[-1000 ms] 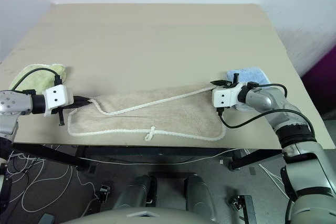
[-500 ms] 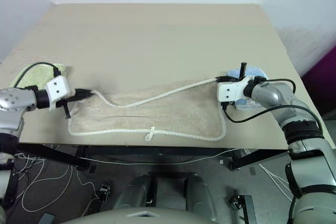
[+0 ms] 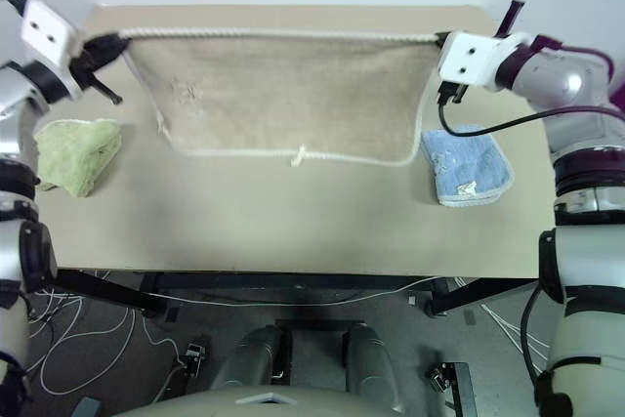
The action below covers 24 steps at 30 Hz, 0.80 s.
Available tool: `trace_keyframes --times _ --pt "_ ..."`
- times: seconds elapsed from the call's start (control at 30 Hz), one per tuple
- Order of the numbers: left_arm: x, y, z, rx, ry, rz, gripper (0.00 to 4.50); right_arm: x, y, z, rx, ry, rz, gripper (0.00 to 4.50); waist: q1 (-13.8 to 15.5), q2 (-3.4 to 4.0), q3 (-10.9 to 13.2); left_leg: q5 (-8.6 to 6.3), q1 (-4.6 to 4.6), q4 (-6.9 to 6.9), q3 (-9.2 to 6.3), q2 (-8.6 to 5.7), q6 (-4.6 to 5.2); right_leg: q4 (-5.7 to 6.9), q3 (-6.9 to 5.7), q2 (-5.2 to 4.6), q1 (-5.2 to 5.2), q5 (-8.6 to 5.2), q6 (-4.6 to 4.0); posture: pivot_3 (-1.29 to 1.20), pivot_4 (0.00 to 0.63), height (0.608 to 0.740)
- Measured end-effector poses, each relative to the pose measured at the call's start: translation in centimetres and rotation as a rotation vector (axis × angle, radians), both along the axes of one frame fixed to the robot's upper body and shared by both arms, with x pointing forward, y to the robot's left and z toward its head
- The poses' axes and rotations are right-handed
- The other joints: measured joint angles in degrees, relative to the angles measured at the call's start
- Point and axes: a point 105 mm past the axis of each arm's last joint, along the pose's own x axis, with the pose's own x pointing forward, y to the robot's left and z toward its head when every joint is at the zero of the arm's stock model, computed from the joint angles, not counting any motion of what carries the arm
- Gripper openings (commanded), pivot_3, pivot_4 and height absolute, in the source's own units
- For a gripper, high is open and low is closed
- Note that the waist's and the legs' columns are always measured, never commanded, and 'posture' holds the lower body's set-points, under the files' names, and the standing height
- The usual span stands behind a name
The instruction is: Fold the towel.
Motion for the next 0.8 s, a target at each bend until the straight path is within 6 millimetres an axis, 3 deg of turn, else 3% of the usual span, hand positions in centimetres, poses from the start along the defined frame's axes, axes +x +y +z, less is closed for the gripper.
trace_keyframes --times 0.1,0.2,0.27,0.37,0.43,0.5,0.8 --pt "-0.7 0.5 1.4 0.016 -0.046 -0.003 0.0 -1.2 0.2 1.3 0.037 -0.003 0.059 0.03 -0.24 0.0 0.0 0.0 0.01 -0.02 -0.01 0.01 0.0 0.01 0.0 0.0 0.0 0.0 0.0 0.0 0.15 0.74" --pt "-1.9 1.3 -0.2 0.068 0.012 -0.047 0.0 -3.0 0.2 0.3 0.092 0.072 0.132 0.03 -0.9 0.02 -0.02 0.0 0.03 -0.04 -0.04 0.03 0.0 0.02 0.0 0.0 0.07 0.0 0.0 0.0 0.15 0.74" --pt "-2.8 1.6 -2.8 0.073 0.098 -0.105 0.0 -4.3 0.3 -2.4 0.117 0.195 0.165 0.03 -1.05 0.03 -0.02 0.0 0.02 0.02 -0.05 0.04 0.01 0.04 0.0 -0.01 0.08 0.0 0.0 0.0 0.15 0.74" --pt "-5.4 2.0 -7.9 0.097 0.287 -0.2 0.0 -6.9 0.5 -8.5 0.178 0.463 0.197 0.03 -1.2 0.03 -0.02 0.0 -0.04 0.02 -0.06 0.06 0.01 0.08 0.04 -0.04 -0.01 0.0 0.0 0.0 0.15 0.74" --pt "-7.4 2.2 -10.4 0.124 0.406 -0.246 0.0 -8.9 0.6 -11.4 0.205 0.619 0.2 0.03 -1.24 0.05 -0.01 -0.01 -0.05 0.02 -0.05 0.09 0.02 0.08 0.08 -0.08 -0.05 0.0 -0.01 0.0 0.15 0.74" --pt "-9.4 2.5 -12.1 0.141 0.51 -0.269 0.0 -10.8 0.8 -13.0 0.228 0.73 0.204 0.03 -1.24 0.06 0.0 -0.01 0.01 0.02 -0.04 0.12 0.02 0.07 0.12 -0.08 0.0 -0.01 -0.01 0.0 0.15 0.74" --pt "-14.7 3.7 -14.7 0.157 0.753 -0.3 0.0 -16.1 1.7 -14.2 0.266 1.003 0.23 0.03 -0.54 0.06 0.0 -0.07 0.16 -0.04 -0.04 0.12 0.08 -0.11 0.08 -0.2 0.25 -0.01 -0.02 0.0 0.15 0.74"
